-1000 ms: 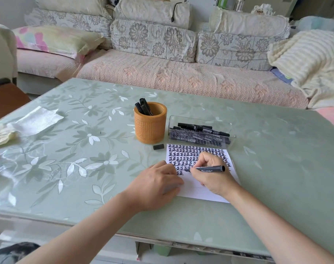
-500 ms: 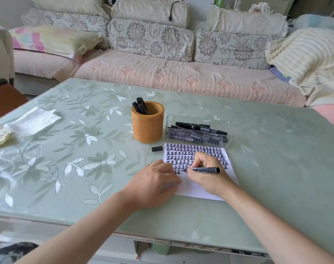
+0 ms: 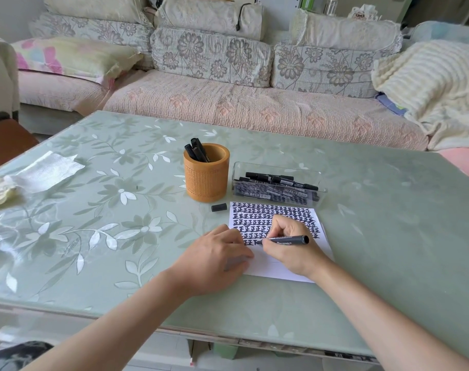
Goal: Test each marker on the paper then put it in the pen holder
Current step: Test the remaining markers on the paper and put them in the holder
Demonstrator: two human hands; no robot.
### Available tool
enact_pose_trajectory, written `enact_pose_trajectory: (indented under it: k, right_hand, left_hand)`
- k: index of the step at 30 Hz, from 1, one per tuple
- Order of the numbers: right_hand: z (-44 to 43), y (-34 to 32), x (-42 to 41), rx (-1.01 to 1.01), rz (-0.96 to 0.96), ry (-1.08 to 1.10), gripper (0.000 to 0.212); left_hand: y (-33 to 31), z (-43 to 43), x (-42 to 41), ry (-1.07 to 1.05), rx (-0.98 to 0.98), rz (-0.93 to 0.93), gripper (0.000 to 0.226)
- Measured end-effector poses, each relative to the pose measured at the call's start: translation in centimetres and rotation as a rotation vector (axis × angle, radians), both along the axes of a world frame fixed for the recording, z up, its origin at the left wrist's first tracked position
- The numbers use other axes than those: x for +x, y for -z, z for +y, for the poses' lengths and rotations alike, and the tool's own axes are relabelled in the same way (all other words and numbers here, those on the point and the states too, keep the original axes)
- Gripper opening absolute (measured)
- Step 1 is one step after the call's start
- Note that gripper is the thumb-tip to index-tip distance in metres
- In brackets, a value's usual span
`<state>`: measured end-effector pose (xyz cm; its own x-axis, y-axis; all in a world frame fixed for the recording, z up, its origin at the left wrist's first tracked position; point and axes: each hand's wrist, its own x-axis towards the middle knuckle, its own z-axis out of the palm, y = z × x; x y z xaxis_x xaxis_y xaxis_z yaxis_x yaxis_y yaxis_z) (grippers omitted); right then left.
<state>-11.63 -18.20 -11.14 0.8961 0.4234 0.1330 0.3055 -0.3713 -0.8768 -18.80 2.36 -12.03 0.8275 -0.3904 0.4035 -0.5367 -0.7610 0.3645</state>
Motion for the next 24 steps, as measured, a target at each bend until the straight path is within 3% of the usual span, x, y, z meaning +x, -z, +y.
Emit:
enact_pose_trajectory:
  k: [16,24]
  right_hand:
    - [0.03,-0.37,-0.09,-0.019,0.018,-0.029,0.024]
    - [-0.04,-0.71,0.05,0.238,0.153,0.031,0.016]
  left_hand:
    - [0.24,0.12,0.13,0.017,-0.011,-0.009,0.017]
    - [-0.01,0.27,0.46,0.047,-0.01,0.007,0.017]
